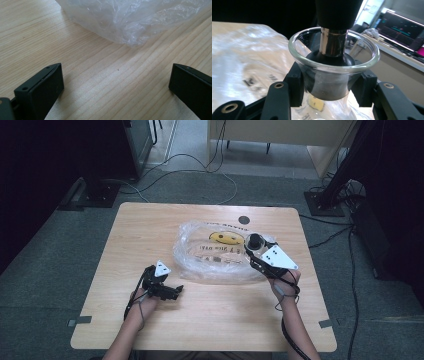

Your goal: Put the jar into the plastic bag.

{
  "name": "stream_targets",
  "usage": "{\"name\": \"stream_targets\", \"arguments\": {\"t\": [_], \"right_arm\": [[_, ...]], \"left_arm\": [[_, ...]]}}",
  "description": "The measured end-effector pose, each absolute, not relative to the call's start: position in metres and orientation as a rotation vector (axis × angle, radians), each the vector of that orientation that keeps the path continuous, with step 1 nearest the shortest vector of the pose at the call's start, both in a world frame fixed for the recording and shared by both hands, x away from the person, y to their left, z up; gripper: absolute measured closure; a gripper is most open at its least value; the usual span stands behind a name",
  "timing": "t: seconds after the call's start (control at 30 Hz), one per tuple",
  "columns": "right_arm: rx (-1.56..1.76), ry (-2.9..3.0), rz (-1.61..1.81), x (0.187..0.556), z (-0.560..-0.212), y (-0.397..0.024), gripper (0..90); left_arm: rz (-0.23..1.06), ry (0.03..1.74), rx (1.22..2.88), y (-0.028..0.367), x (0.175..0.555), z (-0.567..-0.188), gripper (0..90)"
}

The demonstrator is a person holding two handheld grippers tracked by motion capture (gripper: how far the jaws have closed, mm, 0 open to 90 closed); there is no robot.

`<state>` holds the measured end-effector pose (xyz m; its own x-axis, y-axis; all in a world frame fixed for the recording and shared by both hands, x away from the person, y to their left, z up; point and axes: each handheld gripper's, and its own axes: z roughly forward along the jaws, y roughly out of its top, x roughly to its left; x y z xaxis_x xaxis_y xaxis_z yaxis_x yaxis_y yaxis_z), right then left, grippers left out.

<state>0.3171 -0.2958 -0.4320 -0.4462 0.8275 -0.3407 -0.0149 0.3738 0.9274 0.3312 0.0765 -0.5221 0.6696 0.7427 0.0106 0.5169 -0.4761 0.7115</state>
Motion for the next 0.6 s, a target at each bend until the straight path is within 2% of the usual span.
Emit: {"name": "stream_targets", "arguments": {"t": [0.23,0.6], "right_arm": [[0.831,1.788,1.241,0.336,-0.455,-0.296,50.9],[0.967,1.849,1.314,0.346,-0.466,-0.303,50.8]], "left_arm": [[0.416,0.97,2.181,0.076,0.331,-0.522,0.0],[0.413,0.962,2.187,0.077,0.33,-0.522,0.0]]}}
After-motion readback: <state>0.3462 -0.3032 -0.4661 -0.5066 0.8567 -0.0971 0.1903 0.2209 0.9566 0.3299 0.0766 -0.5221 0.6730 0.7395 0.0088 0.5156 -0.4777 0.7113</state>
